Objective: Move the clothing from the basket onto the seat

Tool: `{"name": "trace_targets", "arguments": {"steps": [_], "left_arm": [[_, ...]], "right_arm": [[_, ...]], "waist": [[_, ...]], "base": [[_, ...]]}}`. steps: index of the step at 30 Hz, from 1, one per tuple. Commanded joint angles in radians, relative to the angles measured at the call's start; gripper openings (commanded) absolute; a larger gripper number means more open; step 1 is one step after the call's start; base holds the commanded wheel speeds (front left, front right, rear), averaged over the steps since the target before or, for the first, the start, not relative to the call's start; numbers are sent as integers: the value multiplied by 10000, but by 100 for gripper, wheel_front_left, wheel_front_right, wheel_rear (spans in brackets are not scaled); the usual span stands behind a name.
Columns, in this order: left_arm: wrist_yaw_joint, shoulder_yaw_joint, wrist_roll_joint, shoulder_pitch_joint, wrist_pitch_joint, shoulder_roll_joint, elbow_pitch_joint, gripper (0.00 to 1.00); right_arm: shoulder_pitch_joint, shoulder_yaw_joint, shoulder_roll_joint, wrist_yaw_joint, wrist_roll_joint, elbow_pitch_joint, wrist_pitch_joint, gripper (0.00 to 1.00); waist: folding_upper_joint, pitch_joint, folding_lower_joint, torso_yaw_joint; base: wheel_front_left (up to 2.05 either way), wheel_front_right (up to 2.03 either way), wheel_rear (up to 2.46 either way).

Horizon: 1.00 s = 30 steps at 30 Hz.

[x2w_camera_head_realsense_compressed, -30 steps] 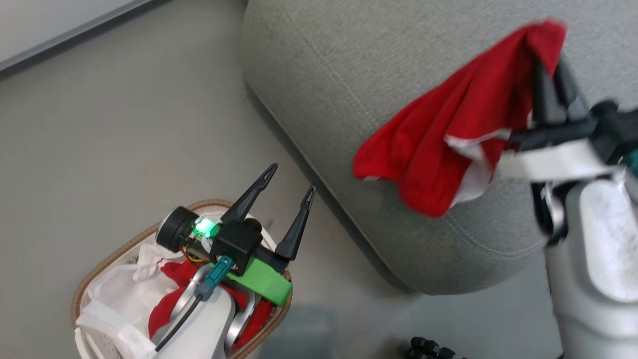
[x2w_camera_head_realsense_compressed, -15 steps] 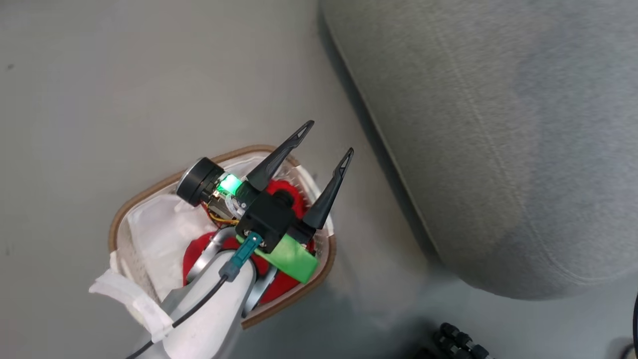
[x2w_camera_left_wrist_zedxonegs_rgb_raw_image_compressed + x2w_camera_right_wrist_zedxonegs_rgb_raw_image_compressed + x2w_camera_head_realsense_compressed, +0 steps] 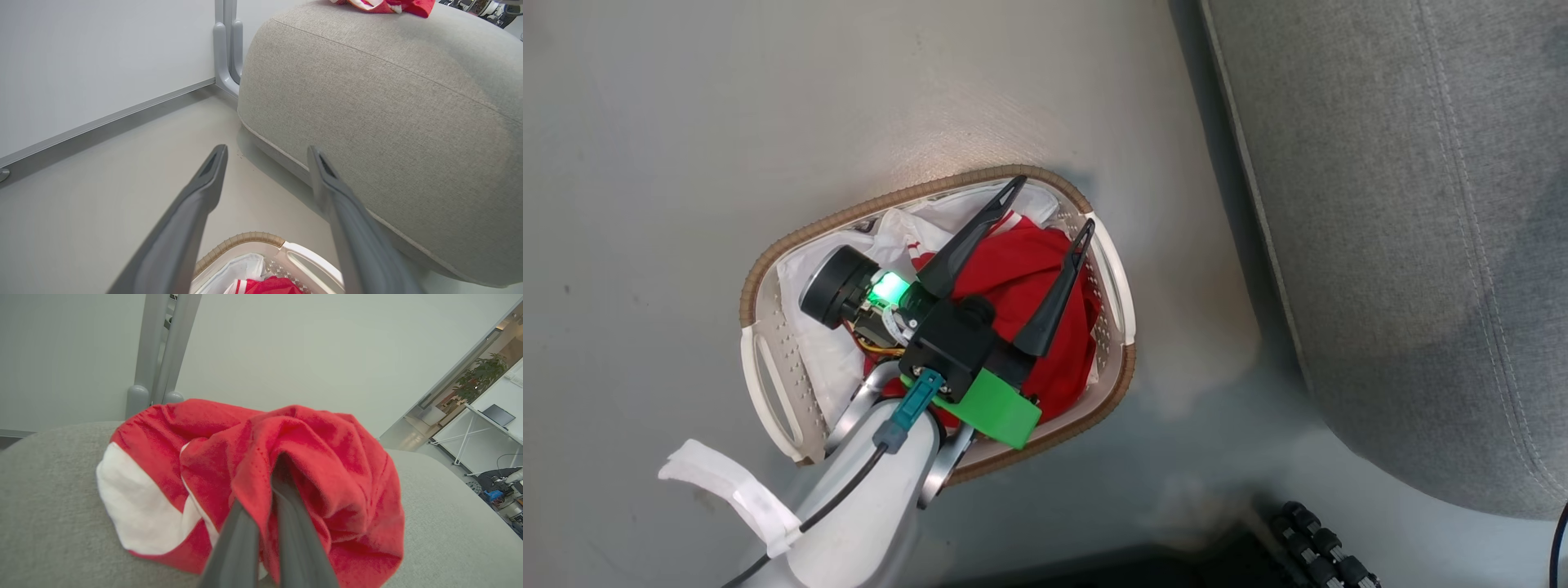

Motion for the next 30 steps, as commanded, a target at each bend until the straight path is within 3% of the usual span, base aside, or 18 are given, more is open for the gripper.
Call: {"name": "trace_targets", "arguments": {"steps": [1,3,4,5,6,7,8,18,30], "left_arm": [[40,71,88,-138,-5,18,17,100],[45,109,93,-138,-5,24,38,100],[46,121,96,-131,-5,43,45,100],[39,137,115,-121,-5,81,66,100],[34,144,122,-107,-5,104,88,100],[29,158,102,-82,-5,114,116,100],[26,175,85,-57,-5,123,147,100],[102,653,-186,175,-5,-18,153,100],[256,2163,-908,1259,-7,-375,207,100]], "right_arm": [[291,102,-6,-17,55,49,-3,0],[453,179,-11,-17,130,48,-3,0],[517,216,9,-17,176,24,-3,7],[614,273,46,-16,198,35,-3,28],[693,302,70,-17,235,66,-3,42],[800,334,113,-17,293,111,-3,92],[876,363,156,-17,315,159,-3,100],[2427,1097,551,-17,861,-350,-3,100],[3916,2170,780,-16,1583,-1282,-3,100]], "waist": [[-1,91,-1,-10],[-1,43,-1,-109],[-1,23,-1,-156],[-1,-22,-1,-212],[-1,-66,-1,-249],[-1,-137,-1,-293],[-1,-203,-1,-328],[-1,-1363,-1,-313],[-1,-3495,-1,302]], "base": [[0,0,0],[0,0,0],[0,0,0],[0,0,0],[0,0,0],[0,0,0],[0,0,0],[0,0,0],[0,0,0]]}}
